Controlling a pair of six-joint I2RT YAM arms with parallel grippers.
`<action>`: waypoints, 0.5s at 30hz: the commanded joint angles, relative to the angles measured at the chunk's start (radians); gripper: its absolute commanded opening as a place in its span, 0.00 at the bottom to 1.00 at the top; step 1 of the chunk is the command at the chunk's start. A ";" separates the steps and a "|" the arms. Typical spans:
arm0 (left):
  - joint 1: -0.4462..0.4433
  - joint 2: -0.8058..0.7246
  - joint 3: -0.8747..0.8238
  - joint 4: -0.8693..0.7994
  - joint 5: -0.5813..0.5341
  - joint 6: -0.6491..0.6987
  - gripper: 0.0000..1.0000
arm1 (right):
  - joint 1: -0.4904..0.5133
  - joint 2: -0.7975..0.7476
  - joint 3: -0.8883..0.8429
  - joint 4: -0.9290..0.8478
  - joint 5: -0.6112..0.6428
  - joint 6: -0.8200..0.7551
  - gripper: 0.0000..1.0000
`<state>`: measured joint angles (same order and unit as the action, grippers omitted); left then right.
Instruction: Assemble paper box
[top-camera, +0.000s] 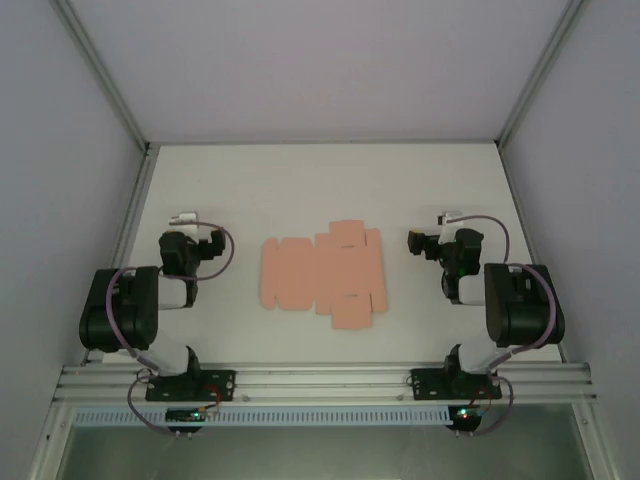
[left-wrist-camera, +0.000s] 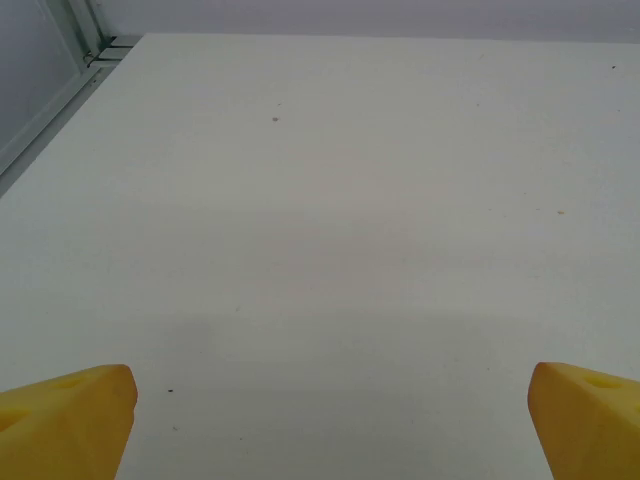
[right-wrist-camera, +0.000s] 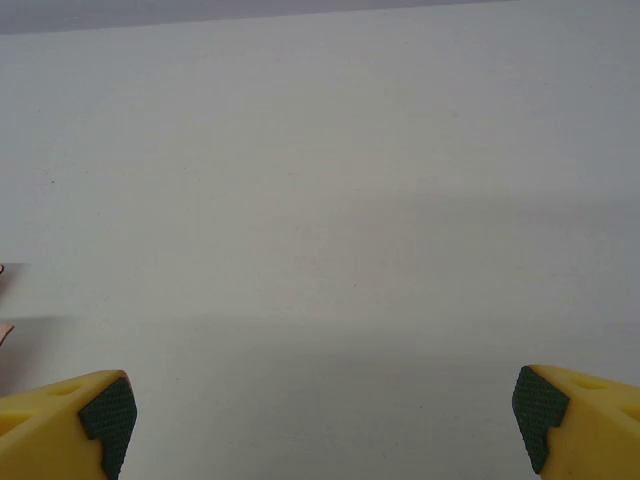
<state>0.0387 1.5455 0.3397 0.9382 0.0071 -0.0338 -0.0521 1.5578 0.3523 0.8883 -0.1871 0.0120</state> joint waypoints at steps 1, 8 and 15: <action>-0.001 -0.004 0.021 0.005 -0.010 0.017 0.99 | 0.001 -0.004 0.010 0.022 0.015 0.015 0.99; -0.001 -0.004 0.021 0.004 -0.009 0.015 1.00 | 0.001 -0.004 0.010 0.019 0.013 0.016 0.99; -0.001 -0.004 0.024 -0.001 -0.010 0.015 1.00 | 0.001 -0.002 0.013 0.015 0.009 0.016 1.00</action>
<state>0.0387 1.5455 0.3397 0.9382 0.0071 -0.0338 -0.0521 1.5578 0.3523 0.8883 -0.1871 0.0124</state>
